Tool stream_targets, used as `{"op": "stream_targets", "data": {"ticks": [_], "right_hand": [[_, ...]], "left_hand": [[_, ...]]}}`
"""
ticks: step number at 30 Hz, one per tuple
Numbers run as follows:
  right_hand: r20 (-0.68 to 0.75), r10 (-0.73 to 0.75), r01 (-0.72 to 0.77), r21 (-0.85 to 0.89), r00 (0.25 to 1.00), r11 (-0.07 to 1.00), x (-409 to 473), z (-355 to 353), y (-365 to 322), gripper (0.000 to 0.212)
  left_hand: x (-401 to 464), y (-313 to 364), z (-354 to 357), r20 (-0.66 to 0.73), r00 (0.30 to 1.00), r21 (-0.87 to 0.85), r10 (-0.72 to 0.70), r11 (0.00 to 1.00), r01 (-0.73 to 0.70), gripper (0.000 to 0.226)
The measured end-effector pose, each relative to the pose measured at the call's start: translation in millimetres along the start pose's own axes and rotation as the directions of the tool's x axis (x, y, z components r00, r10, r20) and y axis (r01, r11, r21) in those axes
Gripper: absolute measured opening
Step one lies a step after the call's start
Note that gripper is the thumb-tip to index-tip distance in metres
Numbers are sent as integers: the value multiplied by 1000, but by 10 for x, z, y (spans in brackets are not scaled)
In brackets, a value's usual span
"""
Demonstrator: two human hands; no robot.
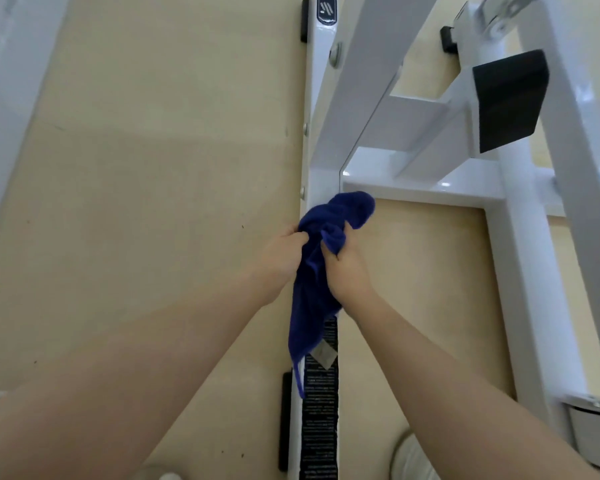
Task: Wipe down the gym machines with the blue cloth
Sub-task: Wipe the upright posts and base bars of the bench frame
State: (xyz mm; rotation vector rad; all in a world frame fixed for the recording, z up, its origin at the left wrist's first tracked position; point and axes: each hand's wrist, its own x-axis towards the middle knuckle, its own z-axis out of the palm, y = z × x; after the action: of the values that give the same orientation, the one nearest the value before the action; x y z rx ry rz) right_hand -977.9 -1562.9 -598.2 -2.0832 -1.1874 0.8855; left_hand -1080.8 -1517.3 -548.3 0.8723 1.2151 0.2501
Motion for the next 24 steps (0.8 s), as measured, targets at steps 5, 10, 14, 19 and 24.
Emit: {"op": "stream_targets", "data": {"ticks": [5, 10, 14, 19, 24], "right_hand": [[65, 289, -296, 243, 955, 924, 492, -83, -202, 6], [56, 236, -243, 229, 970, 943, 54, 27, -94, 35], [104, 320, -336, 222, 942, 915, 176, -465, -419, 11], [-100, 371, -229, 633, 923, 739, 30, -1055, -1117, 25], [-489, -63, 311, 446, 870, 839, -162, -1403, -1647, 37]], "left_hand": [[-39, -25, 10, 7, 998, -17, 59, 998, -58, 26], [-116, 15, 63, -35, 998, 2, 48, 999, -48, 26], [-211, 286, 45, -27, 999, 13, 31, 999, -30, 32], [-526, 982, -103, 1, 952, 21, 306, 952, -306, 27], [-880, 1528, -133, 19, 804, -1, 594, 804, -594, 35]]}}
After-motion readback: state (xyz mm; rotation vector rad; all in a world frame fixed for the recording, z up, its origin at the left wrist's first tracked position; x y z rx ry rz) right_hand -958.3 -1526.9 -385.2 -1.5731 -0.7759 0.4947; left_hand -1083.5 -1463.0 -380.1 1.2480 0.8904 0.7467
